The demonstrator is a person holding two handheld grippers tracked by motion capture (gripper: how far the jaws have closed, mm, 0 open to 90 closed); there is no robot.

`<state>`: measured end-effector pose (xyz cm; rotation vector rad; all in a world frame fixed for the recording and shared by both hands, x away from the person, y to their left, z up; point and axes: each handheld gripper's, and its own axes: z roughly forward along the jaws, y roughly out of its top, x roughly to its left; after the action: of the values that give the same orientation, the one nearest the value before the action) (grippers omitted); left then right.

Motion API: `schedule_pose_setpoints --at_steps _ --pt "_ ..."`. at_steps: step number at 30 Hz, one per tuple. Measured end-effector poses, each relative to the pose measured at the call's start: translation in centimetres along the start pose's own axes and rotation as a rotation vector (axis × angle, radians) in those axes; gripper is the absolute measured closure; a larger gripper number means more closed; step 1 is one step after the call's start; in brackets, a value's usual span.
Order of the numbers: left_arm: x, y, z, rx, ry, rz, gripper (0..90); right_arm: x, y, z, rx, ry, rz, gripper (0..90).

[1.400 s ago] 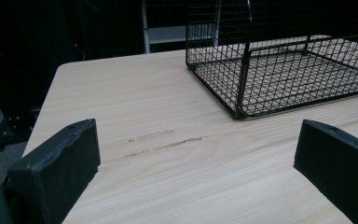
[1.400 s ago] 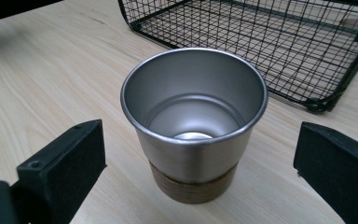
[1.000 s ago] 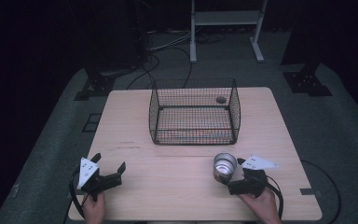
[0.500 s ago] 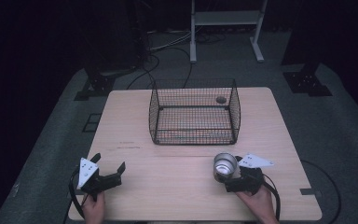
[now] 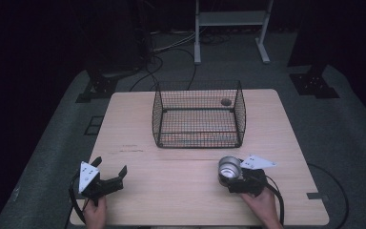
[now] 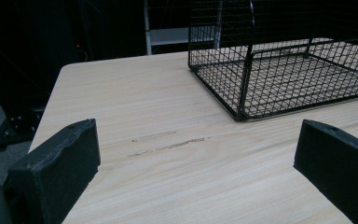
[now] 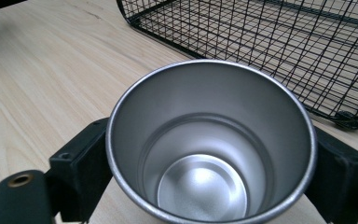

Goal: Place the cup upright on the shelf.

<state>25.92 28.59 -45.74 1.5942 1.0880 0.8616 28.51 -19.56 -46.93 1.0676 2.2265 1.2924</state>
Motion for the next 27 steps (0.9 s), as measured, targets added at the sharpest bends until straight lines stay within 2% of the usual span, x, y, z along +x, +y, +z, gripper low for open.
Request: schedule_pose_setpoints --at_steps 11,16,27 --pt "0.12 -0.02 -0.07 -0.005 0.006 -0.007 0.0 -0.09 0.01 -0.27 -0.003 -0.002 -0.003 14.2" --pt "0.11 -0.04 0.0 -0.005 0.004 -0.004 0.0 -0.29 0.07 -0.42 0.003 0.013 0.019 14.4" --pt "0.21 -0.01 -0.11 -0.008 0.009 -0.005 0.0 -0.4 0.63 -0.68 0.014 0.024 0.007 14.7"
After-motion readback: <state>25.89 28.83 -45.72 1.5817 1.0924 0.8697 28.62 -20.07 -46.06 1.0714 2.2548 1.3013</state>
